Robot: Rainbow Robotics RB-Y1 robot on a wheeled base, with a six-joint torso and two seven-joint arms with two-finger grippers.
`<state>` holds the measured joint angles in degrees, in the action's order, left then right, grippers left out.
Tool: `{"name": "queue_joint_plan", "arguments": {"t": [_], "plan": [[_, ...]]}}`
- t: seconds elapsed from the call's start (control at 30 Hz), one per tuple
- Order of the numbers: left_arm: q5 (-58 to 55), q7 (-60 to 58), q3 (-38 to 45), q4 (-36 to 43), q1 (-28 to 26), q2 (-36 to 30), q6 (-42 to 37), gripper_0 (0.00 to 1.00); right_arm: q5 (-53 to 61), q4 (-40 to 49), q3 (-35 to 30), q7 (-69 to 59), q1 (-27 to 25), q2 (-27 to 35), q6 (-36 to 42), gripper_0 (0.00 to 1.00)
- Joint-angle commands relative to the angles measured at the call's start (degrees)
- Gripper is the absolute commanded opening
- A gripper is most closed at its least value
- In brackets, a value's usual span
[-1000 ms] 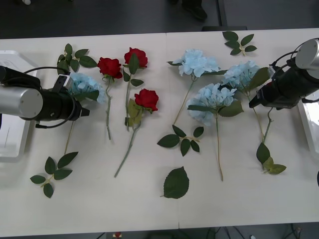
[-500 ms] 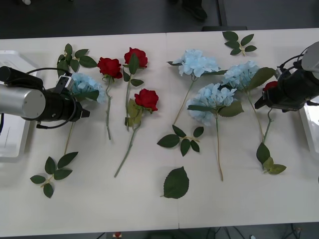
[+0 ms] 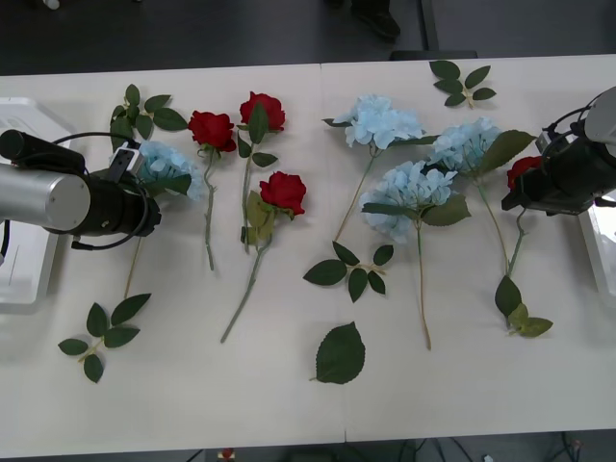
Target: Place the red flowers into the right box and the blue flowers into the left box. If a person shows an open palm, hand one flower to the person first, then continue sorting.
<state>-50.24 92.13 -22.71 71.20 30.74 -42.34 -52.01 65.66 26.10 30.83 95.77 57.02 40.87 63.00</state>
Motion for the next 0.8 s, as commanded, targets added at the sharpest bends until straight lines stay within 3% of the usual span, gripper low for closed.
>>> {"name": "queue_joint_plan", "arguments": {"t": [0.03,0.1,0.13,0.2,0.27,0.63,0.8], "plan": [[1.11,2.09,-1.55,0.00,2.57,0.59,0.95,0.39,-1.06,-0.26,0.90,3.02,3.01,-0.88,0.11,0.65],[1.20,2.01,-1.81,0.00,2.49,0.59,1.21,0.34,-1.32,-0.26,0.90,3.11,3.01,-1.05,-0.07,0.53],[1.37,2.01,-1.90,-0.09,2.49,0.59,1.30,0.26,-1.41,-0.26,0.90,3.11,3.01,-1.23,-0.07,0.42],[1.46,2.09,-2.08,-0.53,2.57,0.59,1.39,0.00,-1.50,-0.26,0.90,3.11,3.01,-1.31,-0.07,0.16],[1.11,2.27,-2.08,-1.06,2.49,0.59,1.83,0.00,-1.50,-0.26,0.90,3.11,3.01,-1.31,-0.07,0.01],[1.28,2.80,-2.34,-1.50,2.57,0.59,2.27,0.00,0.43,-0.26,0.55,2.84,3.19,-1.49,1.08,0.00],[0.84,2.97,-2.34,-1.06,3.36,-0.11,1.21,0.00,2.10,-0.26,-3.67,1.61,5.82,-0.70,6.96,0.00]]}}
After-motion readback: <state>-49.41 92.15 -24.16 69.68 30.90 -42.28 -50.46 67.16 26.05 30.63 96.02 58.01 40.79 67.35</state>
